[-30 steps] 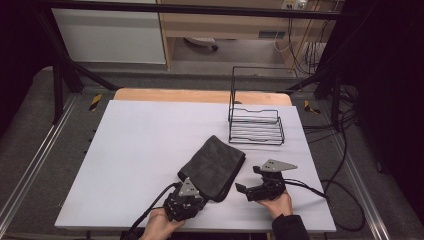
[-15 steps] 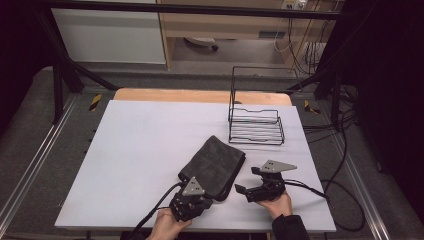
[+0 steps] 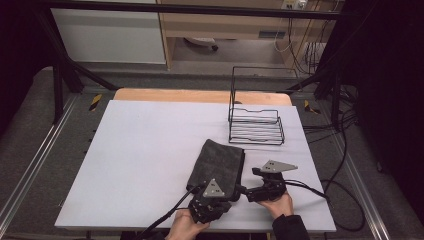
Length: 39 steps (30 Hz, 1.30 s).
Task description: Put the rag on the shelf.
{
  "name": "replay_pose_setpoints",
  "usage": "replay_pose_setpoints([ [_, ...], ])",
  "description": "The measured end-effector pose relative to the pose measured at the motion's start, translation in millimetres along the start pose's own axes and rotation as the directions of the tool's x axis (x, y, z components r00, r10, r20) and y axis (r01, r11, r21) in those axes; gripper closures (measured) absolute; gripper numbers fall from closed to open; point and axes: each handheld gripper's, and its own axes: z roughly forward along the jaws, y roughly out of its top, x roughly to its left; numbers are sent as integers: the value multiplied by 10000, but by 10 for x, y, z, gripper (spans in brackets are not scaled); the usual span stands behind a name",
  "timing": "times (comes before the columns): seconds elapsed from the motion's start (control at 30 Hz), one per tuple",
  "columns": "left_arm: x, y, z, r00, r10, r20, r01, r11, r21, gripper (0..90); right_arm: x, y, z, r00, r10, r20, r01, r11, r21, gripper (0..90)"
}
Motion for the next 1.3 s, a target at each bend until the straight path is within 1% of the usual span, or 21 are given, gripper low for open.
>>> replay_pose_setpoints([
  [0.03, 0, 0, 0, 10000, 0, 0, 0, 10000, 0, 807, 1, -2, -6, 10000, -2, 39, 2, 10000, 10, 83],
  [0.07, 35, 2, -85, 10000, 2, 64, -2, 10000, -32, 742, 0, -4, -13, 10000, -4, 71, 5, 10000, -43, 94],
  [0.1, 47, 6, -148, 9999, 103, -121, -104, 9999, -104, 685, -3, -5, -21, 10000, 0, 63, 0, 10000, -68, 101],
  [0.2, 132, 7, -378, 9963, 474, -715, -490, 9986, -211, 608, 10, -14, -48, 9999, 111, 15, -111, 9999, -58, 143],
  [0.23, 132, 7, -378, 9963, 474, -715, -490, 9986, -211, 591, 18, -21, -51, 10000, 85, 18, -85, 9999, -65, 158],
  [0.27, 178, 4, -443, 9931, 552, -1033, -574, 9982, -184, 588, 27, -28, -52, 9999, 117, -17, -118, 9999, -38, 175],
  [0.3, 295, -2, -533, 9832, 647, -1706, -657, 9978, -3, 589, 34, -34, -52, 9998, 157, -77, -156, 9999, 59, 195],
  [0.33, 295, -2, -533, 9832, 647, -1706, -657, 9978, -3, 587, 43, -42, -47, 9998, 198, -102, -196, 9997, 110, 217],
  [0.37, 432, -11, -590, 9745, 579, -2168, -556, 9983, 164, 586, 46, -49, -43, 9997, 183, -146, -181, 9997, 155, 242],
  [0.4, 500, -18, -607, 9719, 523, -2295, -482, 9986, 235, 587, 52, -54, -39, 9996, 221, -200, -216, 9995, 239, 261],
  [0.47, 618, -40, -620, 9742, 370, -2227, -266, 9984, 492, 591, 66, -65, -33, 9992, 323, -252, -316, 9991, 277, 300],
  [0.57, 694, -87, -603, 9762, 363, -2140, -192, 9965, 816, 594, 85, -82, -31, 9992, 342, -210, -334, 9988, 349, 322],
  [0.63, 694, -114, -572, 9805, 359, -1933, -225, 9972, 709, 597, 102, -89, -30, 9993, 292, -233, -284, 9990, 341, 333],
  [0.73, 675, -142, -501, 9751, 723, -2096, -520, 9935, 1012, 597, 158, -92, -22, 9983, 362, -448, -344, 9986, 401, 343],
  [0.8, 675, -164, -457, 9740, 843, -2104, -613, 9916, 1136, 611, 204, -94, -16, 9977, 327, -598, -302, 9987, 422, 351],
  [0.87, 671, -174, -445, 9722, 895, -2164, -668, 9917, 1103, 649, 230, -90, -21, 9960, 432, -783, -401, 9984, 410, 371],
  [0.9, 668, -184, -427, 9677, 985, -2322, -767, 9919, 1009, 682, 245, -84, -26, 9956, 394, -847, -357, 9984, 443, 385],
  [1.0, 685, -182, -423, 9693, 921, -2279, -713, 9926, 979, 760, 294, -70, -36, 9943, 425, -980, -379, 9981, 488, 405],
  [1.03, 698, -178, -424, 9701, 925, -2243, -711, 9923, 1017, 782, 360, -67, -34, 9935, 254, -1111, -191, 9982, 576, 428],
  [1.13, 734, -166, -439, 9763, 486, -2109, -312, 9959, 850, 819, 460, -90, -5, 9935, 44, -1141, 53, 9964, 845, 461],
  [1.3, 715, -141, -507, 9754, 490, -2149, -347, 9970, 697, 839, 566, -141, 72, 9943, -56, -1069, 166, 9947, 1018, 538],
])
